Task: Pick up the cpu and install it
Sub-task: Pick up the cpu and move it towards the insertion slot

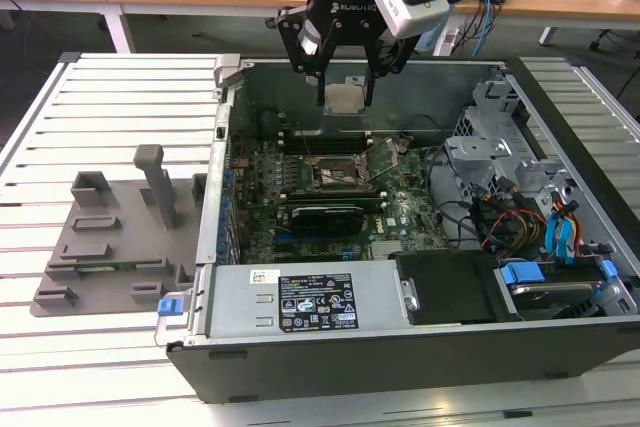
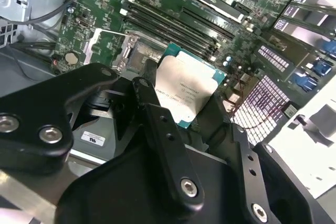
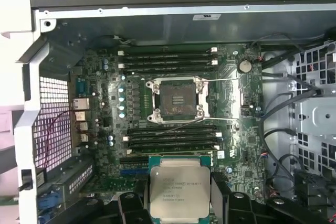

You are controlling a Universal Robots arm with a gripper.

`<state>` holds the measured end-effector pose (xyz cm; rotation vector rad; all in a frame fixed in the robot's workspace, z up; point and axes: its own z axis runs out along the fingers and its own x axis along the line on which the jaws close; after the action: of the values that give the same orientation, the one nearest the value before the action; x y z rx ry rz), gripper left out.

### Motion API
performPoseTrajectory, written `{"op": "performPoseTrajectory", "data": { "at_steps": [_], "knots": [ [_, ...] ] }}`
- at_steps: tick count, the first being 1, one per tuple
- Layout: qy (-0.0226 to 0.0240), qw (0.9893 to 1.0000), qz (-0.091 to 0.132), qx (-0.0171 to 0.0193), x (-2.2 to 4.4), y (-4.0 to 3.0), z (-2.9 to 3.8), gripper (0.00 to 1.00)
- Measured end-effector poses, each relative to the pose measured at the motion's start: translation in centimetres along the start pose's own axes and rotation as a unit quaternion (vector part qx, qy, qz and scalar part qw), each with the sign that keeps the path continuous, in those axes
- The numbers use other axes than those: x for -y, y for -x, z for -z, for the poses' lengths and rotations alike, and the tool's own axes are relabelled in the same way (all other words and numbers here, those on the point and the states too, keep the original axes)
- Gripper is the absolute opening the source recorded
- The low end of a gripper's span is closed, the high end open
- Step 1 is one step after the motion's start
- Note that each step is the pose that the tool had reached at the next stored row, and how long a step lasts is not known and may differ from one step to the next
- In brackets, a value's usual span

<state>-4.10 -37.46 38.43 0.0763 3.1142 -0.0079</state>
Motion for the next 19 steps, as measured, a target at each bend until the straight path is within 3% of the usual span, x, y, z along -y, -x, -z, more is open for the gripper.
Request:
{"op": "performPoseTrajectory", "data": {
  "at_steps": [9, 19],
  "knots": [
    [0.0, 1.0, 0.0, 0.0, -0.09, 1.77, -0.14, 0.55],
    [0.0, 1.0, 0.0, 0.0, -0.14, 2.9, -0.28, 0.55]
  ]
}}
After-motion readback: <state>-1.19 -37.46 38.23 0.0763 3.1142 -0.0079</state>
